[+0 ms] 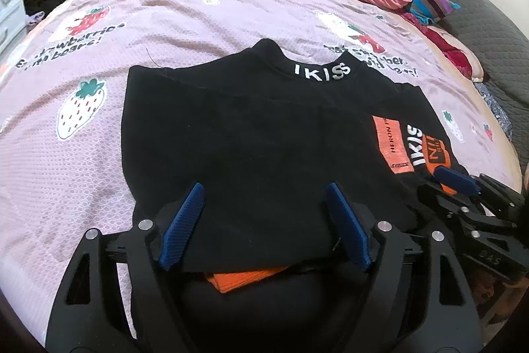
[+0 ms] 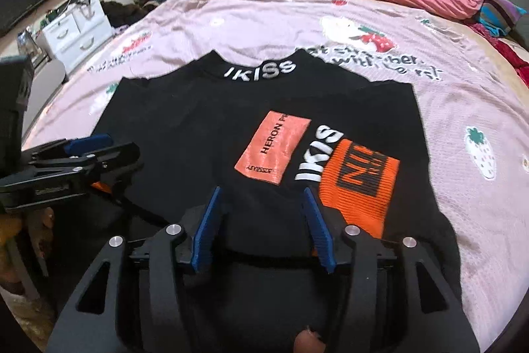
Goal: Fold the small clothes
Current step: 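Open the right gripper and smooth the folded sleeves flat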
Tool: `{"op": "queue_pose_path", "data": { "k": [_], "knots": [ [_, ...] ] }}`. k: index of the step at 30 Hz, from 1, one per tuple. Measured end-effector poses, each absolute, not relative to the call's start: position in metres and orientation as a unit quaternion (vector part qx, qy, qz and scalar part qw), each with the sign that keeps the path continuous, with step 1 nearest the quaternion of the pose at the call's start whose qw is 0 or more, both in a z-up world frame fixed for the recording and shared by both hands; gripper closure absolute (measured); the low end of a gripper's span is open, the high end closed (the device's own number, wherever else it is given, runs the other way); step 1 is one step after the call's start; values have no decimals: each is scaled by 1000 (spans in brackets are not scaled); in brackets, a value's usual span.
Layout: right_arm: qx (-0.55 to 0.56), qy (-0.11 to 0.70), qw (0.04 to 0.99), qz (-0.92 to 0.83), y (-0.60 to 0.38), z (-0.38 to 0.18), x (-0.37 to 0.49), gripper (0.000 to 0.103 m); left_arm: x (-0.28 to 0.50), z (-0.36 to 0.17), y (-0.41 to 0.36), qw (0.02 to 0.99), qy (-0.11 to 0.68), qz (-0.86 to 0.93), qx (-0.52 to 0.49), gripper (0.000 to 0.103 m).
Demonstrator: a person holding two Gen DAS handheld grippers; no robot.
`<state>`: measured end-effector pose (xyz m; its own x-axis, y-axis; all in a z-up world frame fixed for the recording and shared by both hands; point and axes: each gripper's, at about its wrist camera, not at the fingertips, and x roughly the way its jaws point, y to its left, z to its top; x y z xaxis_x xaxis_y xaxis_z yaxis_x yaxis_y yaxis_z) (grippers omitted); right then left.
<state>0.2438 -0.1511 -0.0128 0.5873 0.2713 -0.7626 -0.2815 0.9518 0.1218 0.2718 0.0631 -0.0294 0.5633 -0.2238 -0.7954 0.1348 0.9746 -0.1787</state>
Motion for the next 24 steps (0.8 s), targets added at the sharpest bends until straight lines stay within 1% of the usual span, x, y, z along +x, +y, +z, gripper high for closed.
{"op": "queue_pose_path", "data": {
  "k": [4, 6, 7, 9, 11, 12, 14, 24],
  "knots": [
    [12, 415, 898, 146, -163, -3, 236, 38, 266, -19, 63, 887, 448, -97, -51, 25],
    [21, 407, 902, 143, -168, 3, 232, 28, 262, -11, 63, 891, 439, -98, -53, 22],
    [26, 402, 905, 141, -171, 6, 230, 27, 259, -6, 64, 894, 434, -97, -52, 20],
    [32, 391, 909, 140, -174, 11, 225, 17, 254, 0, 65, 899, 425, -95, -52, 15],
    [38, 374, 915, 144, -176, 18, 220, 13, 250, 6, 66, 902, 420, -89, -53, 9],
    [41, 363, 919, 146, -177, 22, 216, 10, 247, 9, 68, 904, 416, -82, -53, 9],
    [41, 351, 924, 147, -179, 29, 210, 8, 243, 14, 69, 907, 411, -75, -47, 9],
    [27, 330, 932, 146, -182, 49, 188, 7, 221, 42, 75, 923, 379, -54, -37, 9]
  ]
}}
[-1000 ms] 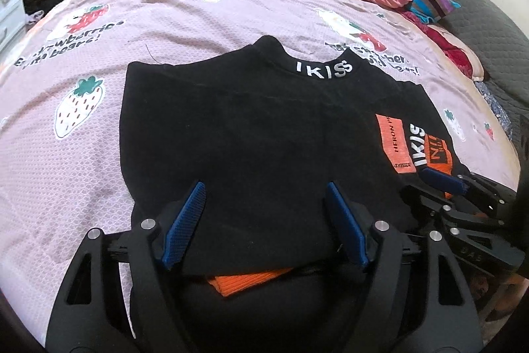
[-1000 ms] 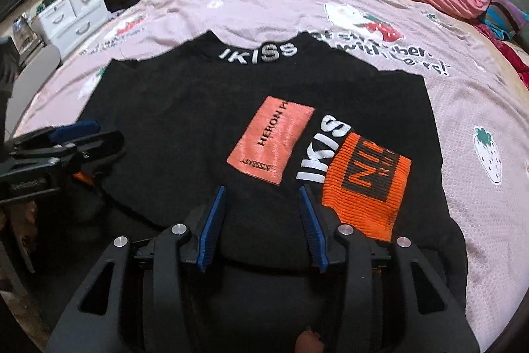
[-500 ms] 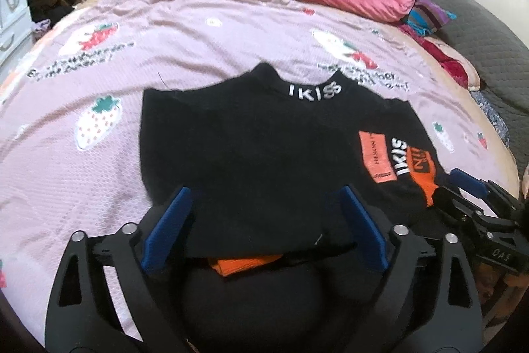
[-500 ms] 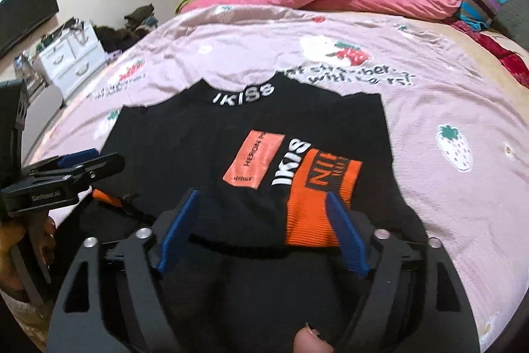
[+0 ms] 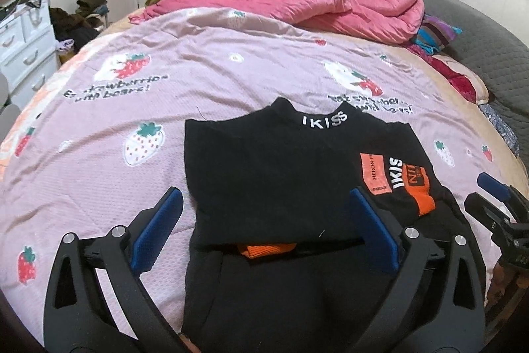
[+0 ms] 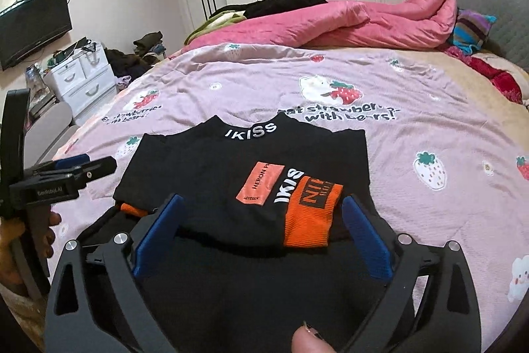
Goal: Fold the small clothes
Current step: 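Open the right gripper and smooth the folded sleeves flat, then move the left gripper to the sweater hem and close on it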
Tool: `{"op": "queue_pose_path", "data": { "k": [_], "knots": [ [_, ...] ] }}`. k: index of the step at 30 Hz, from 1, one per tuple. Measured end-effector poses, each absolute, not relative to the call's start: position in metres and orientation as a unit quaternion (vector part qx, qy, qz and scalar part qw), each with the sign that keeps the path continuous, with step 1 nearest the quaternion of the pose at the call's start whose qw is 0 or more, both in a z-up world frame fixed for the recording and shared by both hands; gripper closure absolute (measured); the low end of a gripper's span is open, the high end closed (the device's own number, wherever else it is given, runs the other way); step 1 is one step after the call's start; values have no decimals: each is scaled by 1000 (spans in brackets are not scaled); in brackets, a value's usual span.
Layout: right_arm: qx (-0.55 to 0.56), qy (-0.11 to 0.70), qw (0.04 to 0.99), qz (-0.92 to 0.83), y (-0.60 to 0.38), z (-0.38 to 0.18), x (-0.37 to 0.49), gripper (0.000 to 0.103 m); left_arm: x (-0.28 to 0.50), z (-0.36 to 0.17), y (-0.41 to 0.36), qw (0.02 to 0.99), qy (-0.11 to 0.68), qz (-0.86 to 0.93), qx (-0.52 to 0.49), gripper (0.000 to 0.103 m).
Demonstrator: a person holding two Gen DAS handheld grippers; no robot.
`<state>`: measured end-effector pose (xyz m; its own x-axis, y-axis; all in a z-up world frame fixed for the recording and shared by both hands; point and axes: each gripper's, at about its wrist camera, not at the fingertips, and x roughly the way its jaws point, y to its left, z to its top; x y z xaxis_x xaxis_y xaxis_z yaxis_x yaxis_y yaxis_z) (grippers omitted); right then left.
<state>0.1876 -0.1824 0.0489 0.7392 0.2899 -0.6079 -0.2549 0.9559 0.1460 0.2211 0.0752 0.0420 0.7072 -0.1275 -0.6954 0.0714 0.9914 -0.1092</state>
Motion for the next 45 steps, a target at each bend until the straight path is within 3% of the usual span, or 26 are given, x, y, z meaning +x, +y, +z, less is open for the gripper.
{"op": "queue_pose_path", "data": {
  "k": [19, 45],
  "knots": [
    [43, 322, 936, 138, -212, 49, 150, 6, 163, 56, 72, 939, 340, -50, -25, 9],
    [38, 358, 926, 118, -241, 24, 114, 6, 117, 13, 89, 928, 372, -11, -32, 9]
  ]
}}
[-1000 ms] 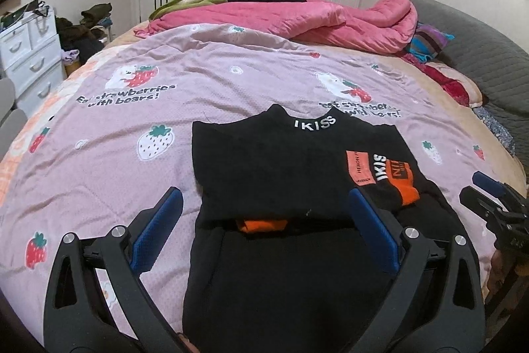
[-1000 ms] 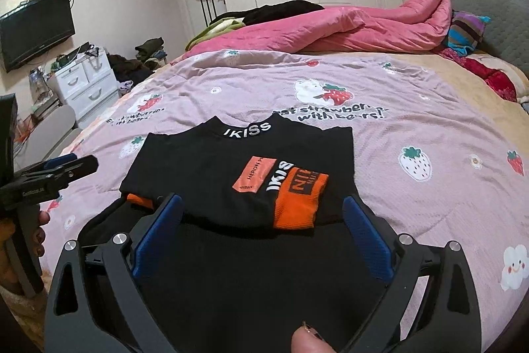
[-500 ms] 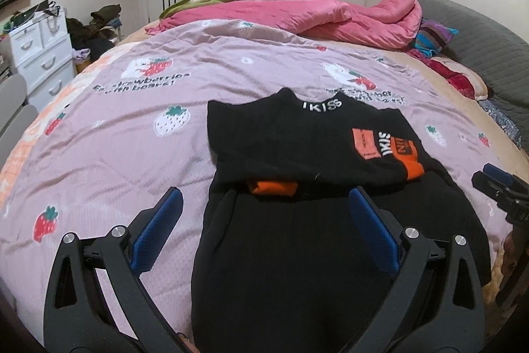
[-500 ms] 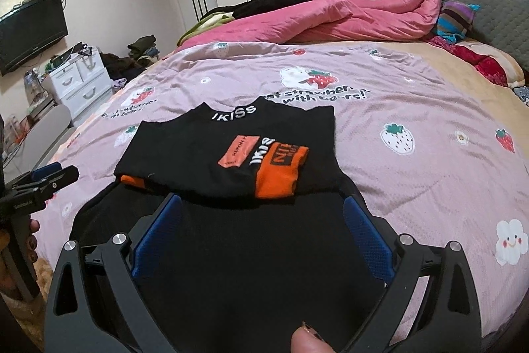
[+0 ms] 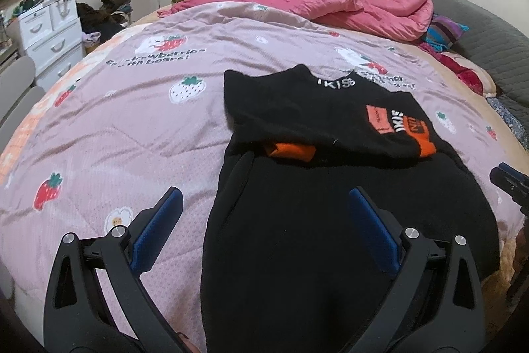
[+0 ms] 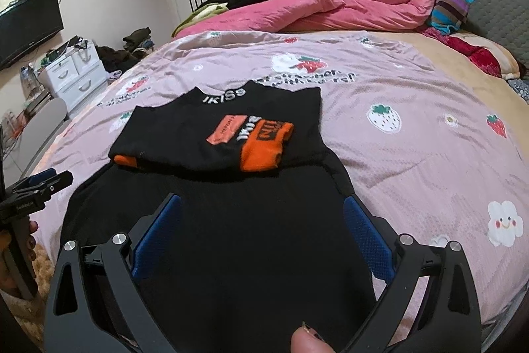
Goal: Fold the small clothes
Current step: 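Move the left gripper to the sweater hem and close on it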
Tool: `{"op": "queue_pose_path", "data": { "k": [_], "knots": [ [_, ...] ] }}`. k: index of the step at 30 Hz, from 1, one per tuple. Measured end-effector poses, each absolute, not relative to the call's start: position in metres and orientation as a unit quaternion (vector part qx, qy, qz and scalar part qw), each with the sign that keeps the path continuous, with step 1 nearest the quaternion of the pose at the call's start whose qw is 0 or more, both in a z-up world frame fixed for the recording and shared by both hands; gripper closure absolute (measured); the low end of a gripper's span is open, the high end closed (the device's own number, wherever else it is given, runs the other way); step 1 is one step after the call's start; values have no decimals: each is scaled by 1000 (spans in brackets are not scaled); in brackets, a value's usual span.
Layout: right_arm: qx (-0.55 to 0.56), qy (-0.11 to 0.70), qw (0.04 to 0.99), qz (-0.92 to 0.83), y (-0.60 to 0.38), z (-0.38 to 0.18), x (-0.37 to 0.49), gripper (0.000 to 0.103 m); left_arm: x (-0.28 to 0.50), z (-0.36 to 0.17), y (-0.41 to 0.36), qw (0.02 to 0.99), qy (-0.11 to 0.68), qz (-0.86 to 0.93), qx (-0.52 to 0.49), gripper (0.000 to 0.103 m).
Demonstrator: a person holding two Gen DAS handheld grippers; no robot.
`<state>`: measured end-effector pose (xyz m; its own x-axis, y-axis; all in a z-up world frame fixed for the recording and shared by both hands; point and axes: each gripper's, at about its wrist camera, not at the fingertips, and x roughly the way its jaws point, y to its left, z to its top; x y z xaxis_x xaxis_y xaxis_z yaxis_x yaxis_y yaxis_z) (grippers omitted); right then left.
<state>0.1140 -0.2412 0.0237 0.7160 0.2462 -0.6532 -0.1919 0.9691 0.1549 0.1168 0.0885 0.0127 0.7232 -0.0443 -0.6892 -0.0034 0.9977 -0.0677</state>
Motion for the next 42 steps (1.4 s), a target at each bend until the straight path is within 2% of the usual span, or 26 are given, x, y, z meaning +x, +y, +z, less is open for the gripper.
{"op": "queue_pose_path", "data": {
  "k": [27, 38, 41, 42],
  "knots": [
    [49, 404, 905, 120, -279, -5, 81, 6, 76, -23, 113, 905, 422, 22, -38, 9],
    [67, 417, 897, 126, -291, -15, 68, 6, 48, -34, 126, 899, 431, -5, -83, 10],
    [66, 417, 897, 130, -291, -14, 65, 6, 39, -34, 131, 898, 424, -28, -116, 26],
    [65, 417, 897, 131, -291, -13, 64, 6, 38, -35, 133, 895, 426, -34, -129, 39]
  ]
}}
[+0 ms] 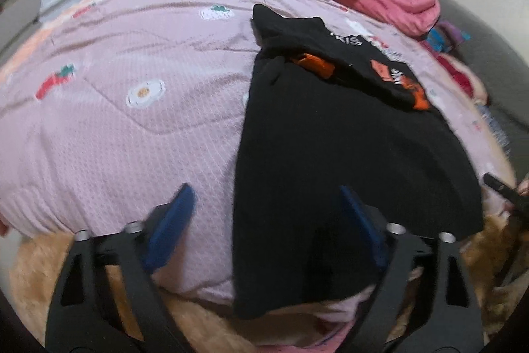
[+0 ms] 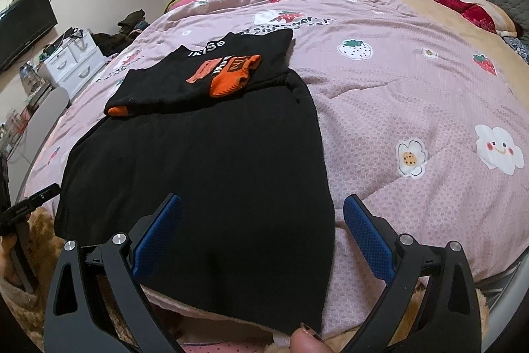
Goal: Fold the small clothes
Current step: 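Move the left gripper to the sweater hem and close on it, then grasp the hem with the right gripper while the left gripper lifts it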
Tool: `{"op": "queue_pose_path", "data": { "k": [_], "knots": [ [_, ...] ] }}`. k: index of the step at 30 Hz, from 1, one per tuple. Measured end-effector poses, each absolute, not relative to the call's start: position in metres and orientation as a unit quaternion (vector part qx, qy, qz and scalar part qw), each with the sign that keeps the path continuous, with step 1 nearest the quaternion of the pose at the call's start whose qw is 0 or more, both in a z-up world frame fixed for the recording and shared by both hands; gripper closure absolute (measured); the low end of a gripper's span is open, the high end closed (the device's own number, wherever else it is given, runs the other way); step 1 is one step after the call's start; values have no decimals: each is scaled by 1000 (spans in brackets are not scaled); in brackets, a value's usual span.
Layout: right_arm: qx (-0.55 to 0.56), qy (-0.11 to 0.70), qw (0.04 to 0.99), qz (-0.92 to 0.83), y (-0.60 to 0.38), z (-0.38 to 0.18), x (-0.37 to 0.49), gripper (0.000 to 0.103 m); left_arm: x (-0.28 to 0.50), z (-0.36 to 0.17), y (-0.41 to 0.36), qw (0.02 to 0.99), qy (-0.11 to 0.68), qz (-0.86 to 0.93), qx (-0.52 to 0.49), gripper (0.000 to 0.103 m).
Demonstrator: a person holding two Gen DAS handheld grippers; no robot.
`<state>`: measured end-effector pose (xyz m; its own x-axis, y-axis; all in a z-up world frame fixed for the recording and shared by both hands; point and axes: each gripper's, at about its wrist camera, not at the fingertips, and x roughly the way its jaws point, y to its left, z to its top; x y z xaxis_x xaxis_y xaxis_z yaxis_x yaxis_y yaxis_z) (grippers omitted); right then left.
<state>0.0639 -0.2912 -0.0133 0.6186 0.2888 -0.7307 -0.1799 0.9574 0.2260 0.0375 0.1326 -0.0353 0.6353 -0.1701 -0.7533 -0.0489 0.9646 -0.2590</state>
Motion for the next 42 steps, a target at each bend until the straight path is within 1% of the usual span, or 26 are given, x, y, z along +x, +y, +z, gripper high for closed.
{"op": "queue_pose_path", "data": {
  "k": [1, 2, 4, 7, 16, 17, 18, 19, 22, 25, 28, 30, 31, 33, 35, 37, 38, 39, 40, 41, 42],
  "knots": [
    [64, 417, 897, 132, -291, -13, 63, 6, 36, -38, 134, 892, 429, -38, -137, 46],
    [63, 417, 897, 134, -291, -13, 61, 6, 35, -40, 135, 889, 433, -40, -142, 48],
    [63, 418, 896, 137, -292, -13, 59, 6, 32, -47, 135, 883, 444, -43, -147, 57],
    [68, 422, 893, 140, -295, -12, 53, 6, 27, -51, 135, 877, 453, -50, -154, 57],
    [54, 443, 882, 153, -302, -20, 35, 6, 15, -64, 117, 868, 475, -65, -129, 57],
    [49, 444, 881, 153, -302, -21, 32, 12, 16, -65, 118, 868, 476, -66, -129, 56],
    [45, 448, 880, 154, -301, -23, 31, 25, 17, -65, 119, 867, 477, -67, -131, 56],
    [42, 455, 876, 155, -301, -26, 29, 29, 17, -65, 120, 866, 477, -67, -133, 56],
    [29, 472, 867, 154, -301, -35, 27, 35, 17, -66, 120, 866, 478, -66, -131, 55],
    [24, 491, 859, 142, -303, -47, 28, 37, 19, -66, 119, 866, 478, -66, -130, 54],
    [35, 490, 861, 133, -307, -53, 27, 54, 19, -66, 118, 868, 476, -63, -127, 54],
    [39, 482, 865, 136, -310, -51, 24, 75, 19, -66, 116, 870, 475, -60, -119, 54],
    [37, 479, 866, 140, -310, -49, 23, 79, 20, -66, 116, 870, 475, -59, -118, 54],
    [24, 473, 869, 145, -310, -45, 20, 91, 21, -66, 116, 870, 475, -59, -120, 54],
    [31, 461, 872, 161, -313, -38, 17, 94, 22, -66, 116, 871, 475, -58, -113, 59],
    [44, 447, 876, 174, -315, -28, 15, 95, 23, -66, 116, 871, 476, -55, -107, 69],
    [52, 438, 880, 179, -317, -23, 15, 95, 23, -66, 117, 871, 476, -55, -109, 71],
    [64, 428, 883, 183, -321, -18, 15, 95, 23, -66, 119, 871, 475, -56, -115, 78],
    [73, 421, 885, 186, -324, -13, 15, 95, 23, -65, 121, 870, 474, -58, -121, 83],
    [84, 412, 888, 187, -328, -8, 15, 95, 23, -64, 123, 870, 472, -61, -129, 93],
    [89, 404, 891, 188, -330, -3, 16, 95, 21, -60, 125, 871, 468, -67, -135, 99]
  ]
}}
